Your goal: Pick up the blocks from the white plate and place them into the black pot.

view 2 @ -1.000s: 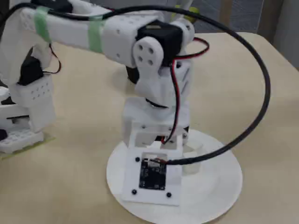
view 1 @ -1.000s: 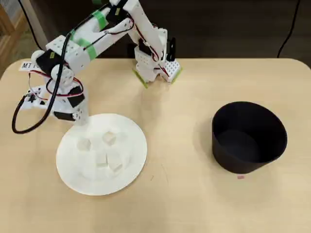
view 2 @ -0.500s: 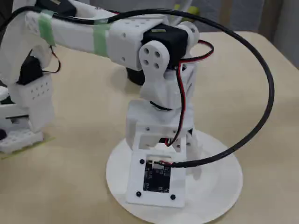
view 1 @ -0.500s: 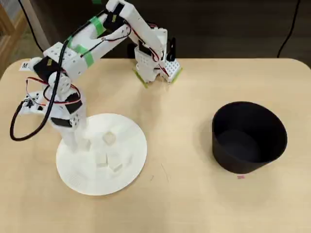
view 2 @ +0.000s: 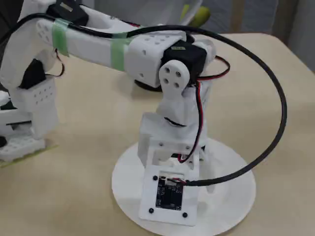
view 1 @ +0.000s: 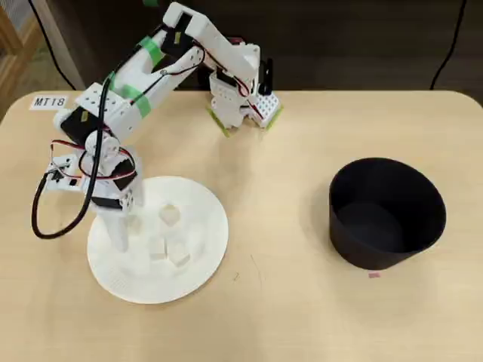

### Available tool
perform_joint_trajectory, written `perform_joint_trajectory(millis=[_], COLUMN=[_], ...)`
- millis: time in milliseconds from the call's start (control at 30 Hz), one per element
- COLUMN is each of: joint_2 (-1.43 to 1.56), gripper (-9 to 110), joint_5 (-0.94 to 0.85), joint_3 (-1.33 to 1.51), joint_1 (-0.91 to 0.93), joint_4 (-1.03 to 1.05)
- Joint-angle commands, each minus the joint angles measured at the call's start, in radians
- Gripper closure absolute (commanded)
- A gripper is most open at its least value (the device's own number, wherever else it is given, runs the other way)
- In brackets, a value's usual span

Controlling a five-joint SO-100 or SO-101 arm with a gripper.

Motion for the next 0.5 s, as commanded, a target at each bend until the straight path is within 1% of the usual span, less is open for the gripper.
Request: perform_joint_trajectory(millis=[0, 300, 467], joint_2=[0.0, -0.057, -0.098], gripper=[65, 67, 72], joint_5=[0.015, 0.048, 0.051], joint_3=[-0.048, -0.084, -0.137], joint_1=[0.006, 0.002, -0.003], joint_4=[0.002, -0.003, -0.003])
